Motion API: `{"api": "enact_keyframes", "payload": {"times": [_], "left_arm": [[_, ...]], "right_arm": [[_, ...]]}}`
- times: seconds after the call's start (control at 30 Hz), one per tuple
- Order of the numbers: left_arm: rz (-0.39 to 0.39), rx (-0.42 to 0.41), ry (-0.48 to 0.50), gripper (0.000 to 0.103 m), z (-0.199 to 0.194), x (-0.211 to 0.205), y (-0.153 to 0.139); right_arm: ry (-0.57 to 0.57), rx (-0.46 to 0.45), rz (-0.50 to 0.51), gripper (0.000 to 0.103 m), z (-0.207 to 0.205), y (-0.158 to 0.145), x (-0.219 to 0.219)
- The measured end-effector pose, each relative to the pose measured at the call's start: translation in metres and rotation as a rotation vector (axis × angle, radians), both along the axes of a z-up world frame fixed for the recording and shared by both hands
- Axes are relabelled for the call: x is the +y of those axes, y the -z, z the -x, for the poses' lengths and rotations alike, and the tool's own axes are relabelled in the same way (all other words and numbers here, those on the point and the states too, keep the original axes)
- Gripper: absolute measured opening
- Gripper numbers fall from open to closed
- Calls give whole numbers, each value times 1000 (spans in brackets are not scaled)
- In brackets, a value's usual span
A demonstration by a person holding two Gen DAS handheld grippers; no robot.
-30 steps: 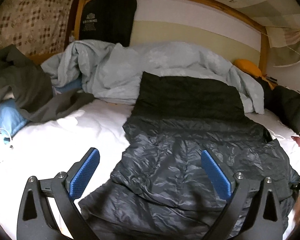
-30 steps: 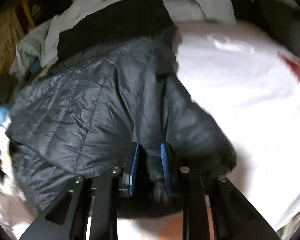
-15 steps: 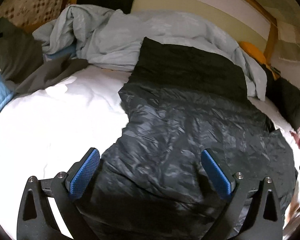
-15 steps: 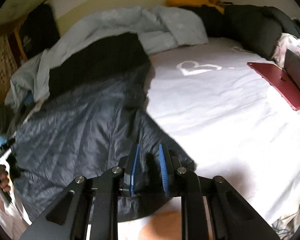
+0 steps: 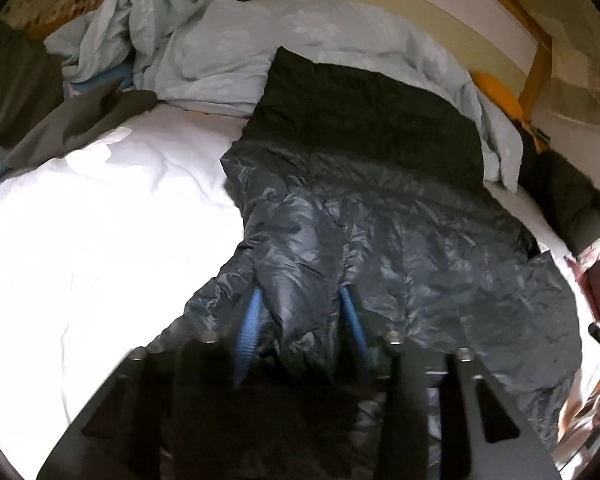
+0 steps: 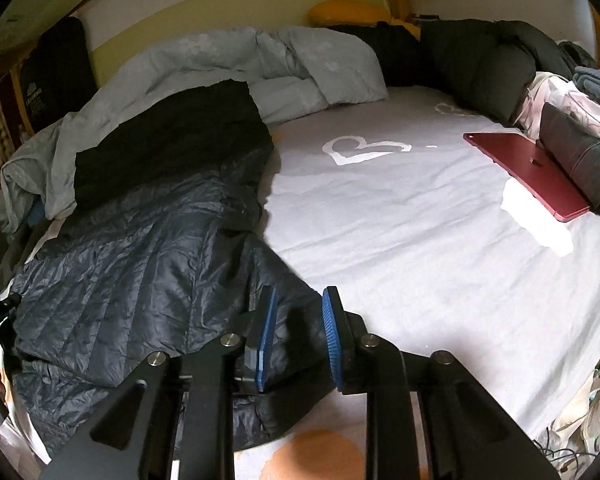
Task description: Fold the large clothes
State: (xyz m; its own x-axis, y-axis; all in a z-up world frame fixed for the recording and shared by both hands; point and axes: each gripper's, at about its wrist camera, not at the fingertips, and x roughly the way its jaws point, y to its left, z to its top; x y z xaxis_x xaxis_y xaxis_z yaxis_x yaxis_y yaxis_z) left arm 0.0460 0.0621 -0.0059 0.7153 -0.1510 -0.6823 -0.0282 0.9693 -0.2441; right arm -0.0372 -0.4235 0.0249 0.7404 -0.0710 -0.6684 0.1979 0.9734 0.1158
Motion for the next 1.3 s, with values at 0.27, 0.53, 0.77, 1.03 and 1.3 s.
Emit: {"api": "enact_keyframes", "payload": {"times": [0.27, 0.53, 0.77, 1.03, 1.3], "left_arm": [[-78, -108, -14, 9, 47, -10, -31], [-190, -127, -91, 11, 80, -16, -36], [-235, -12, -106, 25, 64, -15, -5], [-280, -207, -54, 64, 91, -38, -28], [-282, -229, 50, 66, 94, -70, -23]], "right_arm": [[-14, -26, 51, 24, 1, -6, 9], [-79, -85, 89, 24, 7, -12, 27], [-71, -65, 114, 24, 7, -4, 41], [-132, -97, 65, 23, 10, -4, 52], [-231, -129, 40, 23, 15, -4, 81]]}}
